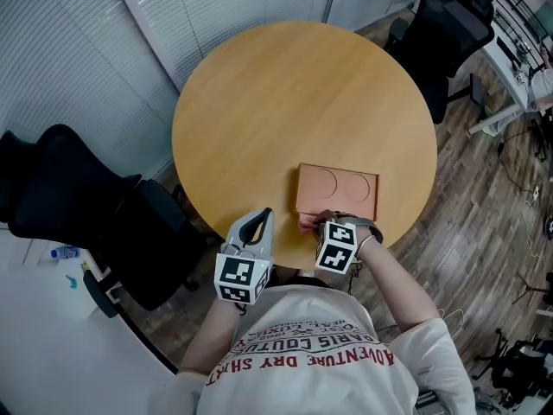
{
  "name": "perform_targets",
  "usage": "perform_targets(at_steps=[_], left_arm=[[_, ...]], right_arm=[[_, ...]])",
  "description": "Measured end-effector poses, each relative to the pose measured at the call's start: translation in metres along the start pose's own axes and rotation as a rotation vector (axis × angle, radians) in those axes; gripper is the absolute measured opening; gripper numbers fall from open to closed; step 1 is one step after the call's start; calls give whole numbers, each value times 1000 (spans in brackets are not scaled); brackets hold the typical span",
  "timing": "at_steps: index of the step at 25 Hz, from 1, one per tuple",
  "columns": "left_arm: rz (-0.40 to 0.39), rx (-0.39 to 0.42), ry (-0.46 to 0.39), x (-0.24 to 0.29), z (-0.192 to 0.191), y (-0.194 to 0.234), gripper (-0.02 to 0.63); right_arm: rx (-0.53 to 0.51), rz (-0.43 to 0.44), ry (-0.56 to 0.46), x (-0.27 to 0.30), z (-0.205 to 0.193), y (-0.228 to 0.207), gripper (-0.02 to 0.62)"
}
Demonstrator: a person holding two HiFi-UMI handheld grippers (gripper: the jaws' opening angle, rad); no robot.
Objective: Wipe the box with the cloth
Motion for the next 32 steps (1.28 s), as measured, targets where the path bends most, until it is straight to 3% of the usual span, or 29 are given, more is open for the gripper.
perform_targets(at_steps=[9,16,32], left_arm=[[-59,41,-13,24,12,-32,9],[-69,69,-10,42,23,-41,9],[-42,84,29,67,33,-16,9]], right_arm=[[45,-187,45,-38,-46,-38,32],[-16,-396,142,-41,-77,-88,32],[20,-300,106,7,-93,-109,31]])
Point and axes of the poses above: the fingertips, and each gripper's own axes: x forward along the fingers, y to its left, z out of its top, the point moved 5 cm from there along -x, backward along the fingers, and after that the axes turned 13 degrees about -x, right-handed, at the moved point
